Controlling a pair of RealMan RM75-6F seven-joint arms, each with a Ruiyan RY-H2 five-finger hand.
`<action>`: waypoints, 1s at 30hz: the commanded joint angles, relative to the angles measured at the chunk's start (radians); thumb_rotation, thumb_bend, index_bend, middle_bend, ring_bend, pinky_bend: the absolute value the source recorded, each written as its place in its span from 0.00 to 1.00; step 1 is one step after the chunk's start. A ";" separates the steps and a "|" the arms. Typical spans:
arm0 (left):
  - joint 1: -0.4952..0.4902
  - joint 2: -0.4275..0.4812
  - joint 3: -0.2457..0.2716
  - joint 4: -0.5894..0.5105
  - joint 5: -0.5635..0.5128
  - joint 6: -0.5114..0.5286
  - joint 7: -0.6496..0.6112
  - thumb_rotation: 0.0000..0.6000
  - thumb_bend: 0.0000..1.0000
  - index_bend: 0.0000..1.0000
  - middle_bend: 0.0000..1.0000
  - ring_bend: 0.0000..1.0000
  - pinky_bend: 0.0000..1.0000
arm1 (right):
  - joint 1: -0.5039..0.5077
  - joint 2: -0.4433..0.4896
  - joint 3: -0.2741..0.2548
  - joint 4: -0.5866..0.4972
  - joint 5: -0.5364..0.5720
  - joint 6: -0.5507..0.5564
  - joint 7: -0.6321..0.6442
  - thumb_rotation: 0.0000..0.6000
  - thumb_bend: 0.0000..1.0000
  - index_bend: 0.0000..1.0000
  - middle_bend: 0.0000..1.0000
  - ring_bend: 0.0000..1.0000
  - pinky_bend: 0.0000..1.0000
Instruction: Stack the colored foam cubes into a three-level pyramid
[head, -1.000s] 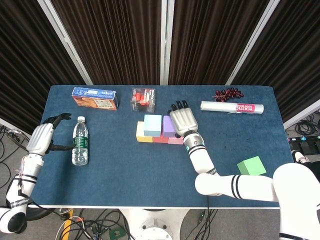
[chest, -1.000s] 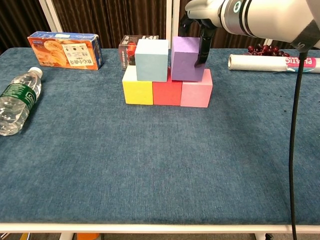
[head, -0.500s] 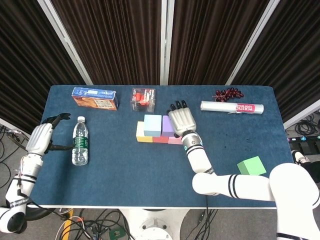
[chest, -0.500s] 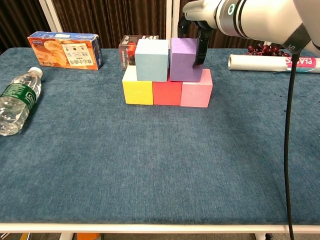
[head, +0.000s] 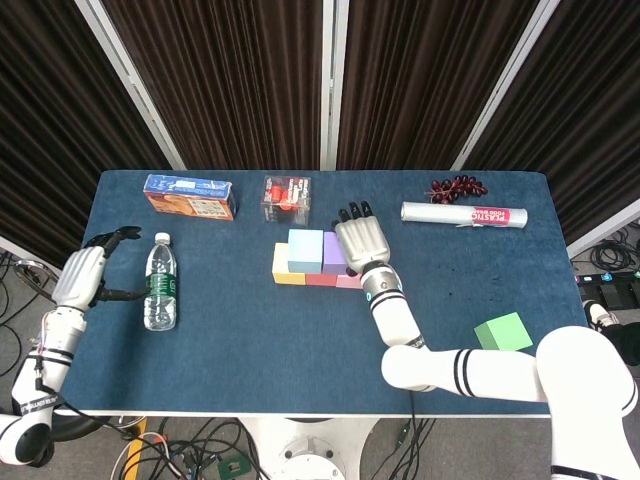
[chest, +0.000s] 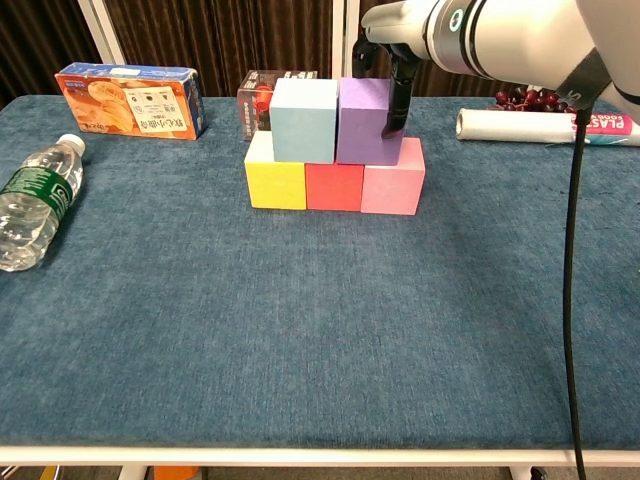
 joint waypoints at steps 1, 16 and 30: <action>0.000 0.000 0.000 0.002 0.000 -0.001 -0.003 1.00 0.05 0.17 0.22 0.18 0.16 | 0.002 -0.003 0.002 0.001 0.005 0.003 -0.005 1.00 0.10 0.43 0.14 0.00 0.00; 0.004 -0.003 0.002 0.012 0.006 0.001 -0.017 1.00 0.05 0.17 0.22 0.18 0.16 | 0.012 -0.021 0.017 0.004 0.034 0.027 -0.040 1.00 0.10 0.42 0.14 0.00 0.00; 0.009 -0.003 0.004 0.018 0.011 0.004 -0.027 1.00 0.05 0.17 0.22 0.18 0.16 | 0.013 -0.034 0.029 0.007 0.042 0.041 -0.055 1.00 0.09 0.40 0.13 0.00 0.00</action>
